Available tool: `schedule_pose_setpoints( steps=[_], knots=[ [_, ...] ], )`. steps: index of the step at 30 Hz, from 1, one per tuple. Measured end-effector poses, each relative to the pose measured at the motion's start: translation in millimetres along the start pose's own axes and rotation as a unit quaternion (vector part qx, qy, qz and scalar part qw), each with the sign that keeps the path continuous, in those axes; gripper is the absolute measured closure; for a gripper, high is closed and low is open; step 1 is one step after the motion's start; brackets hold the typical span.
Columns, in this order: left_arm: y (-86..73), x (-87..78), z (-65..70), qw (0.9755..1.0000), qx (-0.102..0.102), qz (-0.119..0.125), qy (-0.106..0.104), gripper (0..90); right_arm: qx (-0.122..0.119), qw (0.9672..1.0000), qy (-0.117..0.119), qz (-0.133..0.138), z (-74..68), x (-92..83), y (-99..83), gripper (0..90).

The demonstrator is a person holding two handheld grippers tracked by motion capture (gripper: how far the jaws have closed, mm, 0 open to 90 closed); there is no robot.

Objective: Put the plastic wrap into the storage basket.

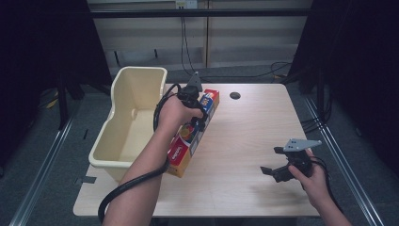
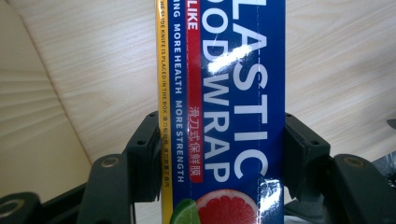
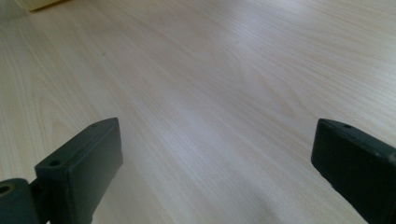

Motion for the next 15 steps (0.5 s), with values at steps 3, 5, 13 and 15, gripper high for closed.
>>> schedule_pose_setpoints(
  steps=[3,5,13,15],
  knots=[
    [0.9,-7.3,0.9,1.0000,-0.004,0.008,-0.001,41.0,0.001,1.0000,-0.001,0.000,-0.2,0.0,0.2,1.8],
    [1.0,-11.8,1.2,1.0000,-0.004,0.009,0.000,41.0,0.000,1.0000,-0.001,0.000,0.0,0.0,0.2,1.9],
    [1.1,-30.8,0.7,0.9999,-0.011,0.011,-0.001,41.0,-0.004,1.0000,0.002,-0.005,-1.3,0.3,0.3,1.9],
    [0.9,-37.1,-0.1,0.9999,-0.010,0.013,-0.003,41.0,-0.004,1.0000,0.000,-0.005,-1.3,0.4,0.3,1.9]
  ],
)
Point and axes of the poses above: each handheld gripper's, and its own axes: x roughly forward along the jaws, y roughly out of its top, z roughly to its right, the point moved 3 cm from there along x, roughly forward along the jaws, and after that the axes turned 5 degrees about -y, right-handed, at the moved point
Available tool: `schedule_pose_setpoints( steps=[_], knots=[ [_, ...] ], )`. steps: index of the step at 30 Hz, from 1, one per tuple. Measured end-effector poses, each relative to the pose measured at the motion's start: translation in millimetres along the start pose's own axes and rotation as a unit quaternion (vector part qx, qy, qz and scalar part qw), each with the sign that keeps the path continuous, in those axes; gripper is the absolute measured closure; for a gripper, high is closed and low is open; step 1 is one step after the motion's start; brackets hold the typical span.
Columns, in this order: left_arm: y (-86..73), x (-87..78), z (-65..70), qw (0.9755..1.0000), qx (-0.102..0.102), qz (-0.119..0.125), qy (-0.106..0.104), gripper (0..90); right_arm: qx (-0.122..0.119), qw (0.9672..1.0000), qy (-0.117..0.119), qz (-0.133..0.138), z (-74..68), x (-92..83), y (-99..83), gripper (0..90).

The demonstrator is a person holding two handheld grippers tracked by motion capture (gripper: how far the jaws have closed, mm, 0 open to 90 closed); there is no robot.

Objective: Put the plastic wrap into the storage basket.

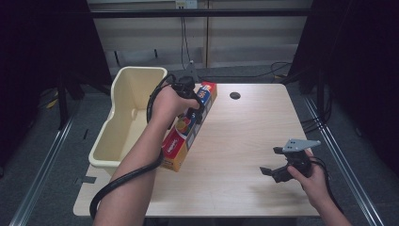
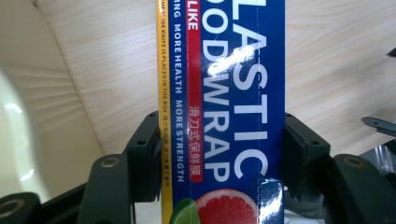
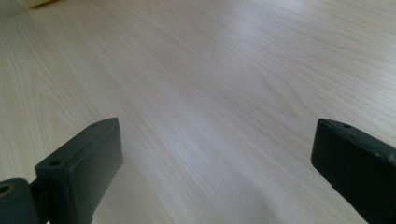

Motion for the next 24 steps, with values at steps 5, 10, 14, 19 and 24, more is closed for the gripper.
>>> schedule_pose_setpoints(
  steps=[5,10,14,19,24],
  knots=[
    [0.0,-15.7,-2.4,0.9999,-0.009,0.007,0.001,41.0,0.000,1.0000,0.000,0.001,0.0,-0.1,0.5,1.9],
    [0.1,-28.2,-6.4,0.9998,-0.015,0.011,-0.003,41.0,-0.001,1.0000,0.001,0.003,0.0,-0.2,0.7,1.9],
    [0.0,-39.2,-10.3,0.9996,-0.017,0.021,0.007,41.0,0.000,1.0000,0.000,0.004,0.0,-0.1,0.7,1.9],
    [-1.4,-49.9,-15.7,0.9993,-0.028,0.024,0.007,41.0,0.001,1.0000,-0.001,0.004,-0.4,0.4,0.7,1.9],
    [-1.6,-58.1,-18.8,0.9991,-0.031,0.029,0.007,41.0,0.000,1.0000,-0.003,0.003,-0.2,0.5,0.8,1.9]
  ],
)
Point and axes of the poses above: each handheld gripper's, and its own axes: x roughly forward along the jaws, y roughly out of its top, z roughly to its right, the point moved 3 cm from there along x, roughly forward along the jaws, and after that the axes turned 5 degrees about -y, right-handed, at the moved point
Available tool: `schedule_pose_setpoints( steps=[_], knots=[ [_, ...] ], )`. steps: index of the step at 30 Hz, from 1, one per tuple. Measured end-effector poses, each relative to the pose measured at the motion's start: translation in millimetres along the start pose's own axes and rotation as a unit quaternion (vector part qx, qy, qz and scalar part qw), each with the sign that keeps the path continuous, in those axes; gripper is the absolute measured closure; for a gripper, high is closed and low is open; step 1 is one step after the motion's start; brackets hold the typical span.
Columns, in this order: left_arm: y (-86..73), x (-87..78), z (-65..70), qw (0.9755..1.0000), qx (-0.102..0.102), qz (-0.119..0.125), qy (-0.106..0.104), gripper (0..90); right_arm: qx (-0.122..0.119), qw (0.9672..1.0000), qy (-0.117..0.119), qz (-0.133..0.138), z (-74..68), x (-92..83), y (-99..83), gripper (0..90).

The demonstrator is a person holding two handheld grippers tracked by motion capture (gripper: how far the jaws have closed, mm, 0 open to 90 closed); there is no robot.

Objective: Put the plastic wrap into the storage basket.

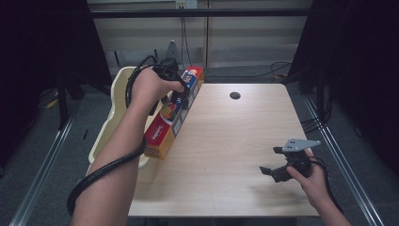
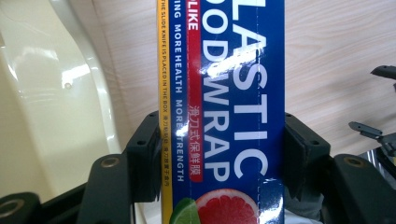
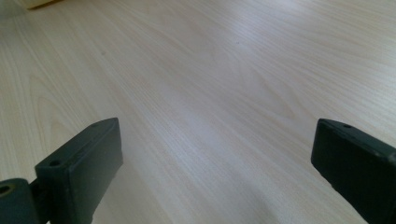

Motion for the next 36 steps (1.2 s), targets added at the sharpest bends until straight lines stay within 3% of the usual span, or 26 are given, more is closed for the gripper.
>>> schedule_pose_setpoints(
  steps=[18,36],
  knots=[
    [-2.2,-24.8,-9.3,0.9998,-0.018,0.008,0.008,41.1,0.000,1.0000,0.004,0.000,0.3,-0.5,-0.1,1.9],
    [-11.9,-44.4,-27.1,0.9986,-0.042,0.026,0.020,41.1,0.001,1.0000,0.004,-0.002,-0.1,-0.3,-0.3,1.9]
  ],
)
Point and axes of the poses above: each handheld gripper's, and its own axes: x roughly forward along the jaws, y roughly out of its top, z roughly to its right, the point moved 3 cm from there along x, roughly forward along the jaws, and after that the axes turned 5 degrees about -y, right-handed, at the moved point
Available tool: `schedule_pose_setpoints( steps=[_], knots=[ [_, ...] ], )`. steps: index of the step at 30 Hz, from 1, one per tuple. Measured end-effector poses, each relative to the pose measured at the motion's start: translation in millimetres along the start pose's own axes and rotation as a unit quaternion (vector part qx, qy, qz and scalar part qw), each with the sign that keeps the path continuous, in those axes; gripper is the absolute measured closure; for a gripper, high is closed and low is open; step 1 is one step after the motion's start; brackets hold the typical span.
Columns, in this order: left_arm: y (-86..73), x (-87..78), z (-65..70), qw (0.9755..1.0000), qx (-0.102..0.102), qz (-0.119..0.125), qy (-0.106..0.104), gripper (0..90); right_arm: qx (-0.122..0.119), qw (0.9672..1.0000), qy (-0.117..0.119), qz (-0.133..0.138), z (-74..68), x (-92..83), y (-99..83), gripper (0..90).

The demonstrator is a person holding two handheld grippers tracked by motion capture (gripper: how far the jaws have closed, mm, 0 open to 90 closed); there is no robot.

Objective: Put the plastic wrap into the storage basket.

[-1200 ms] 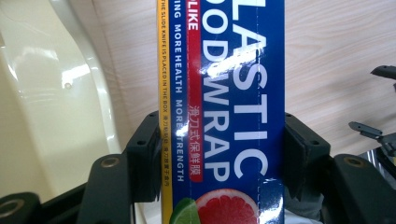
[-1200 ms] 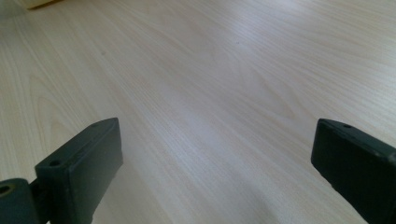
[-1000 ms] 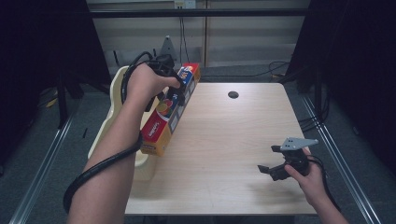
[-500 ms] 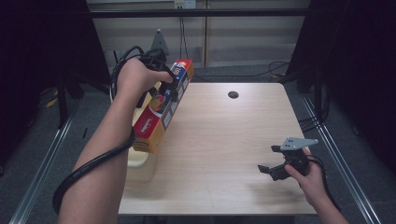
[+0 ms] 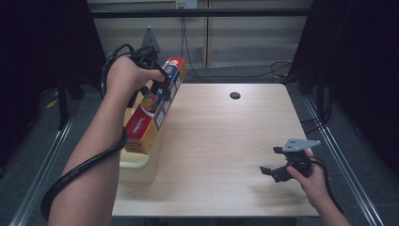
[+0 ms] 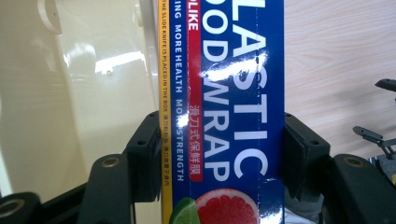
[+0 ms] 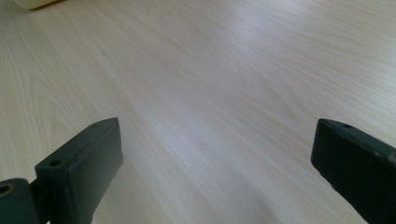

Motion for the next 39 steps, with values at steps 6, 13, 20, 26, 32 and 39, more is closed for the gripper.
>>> schedule_pose_setpoints(
  steps=[6,13,20,26,32,39],
  knots=[
    [-2.8,-2.4,-9.6,1.0000,-0.006,0.000,0.004,41.0,0.000,1.0000,0.000,0.002,-0.3,0.4,0.2,1.9],
    [-5.2,-6.1,-18.1,0.9999,-0.013,0.005,0.007,41.1,-0.003,1.0000,0.003,0.000,-1.4,1.5,0.1,1.9],
    [-8.3,-10.3,-25.3,0.9997,-0.021,0.005,0.007,41.0,-0.002,1.0000,0.002,0.001,-0.8,1.2,0.2,1.9],
    [-11.4,-11.0,-32.1,0.9995,-0.026,0.010,0.014,41.0,-0.004,1.0000,0.001,0.001,-0.8,1.1,0.2,1.9],
    [-15.6,-12.0,-39.7,0.9993,-0.033,0.013,0.014,41.0,-0.002,1.0000,0.000,0.000,-1.1,1.1,0.2,1.9],
    [-21.8,-11.8,-48.9,0.9988,-0.044,0.016,0.014,40.9,-0.003,1.0000,0.001,0.002,-1.1,1.5,0.4,1.9]
  ],
)
Point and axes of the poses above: each handheld gripper's, and its own axes: x roughly forward along the jaws, y roughly out of its top, z roughly to its right, the point moved 3 cm from there along x, roughly forward along the jaws, and after that the axes turned 5 degrees about -y, right-handed, at the moved point
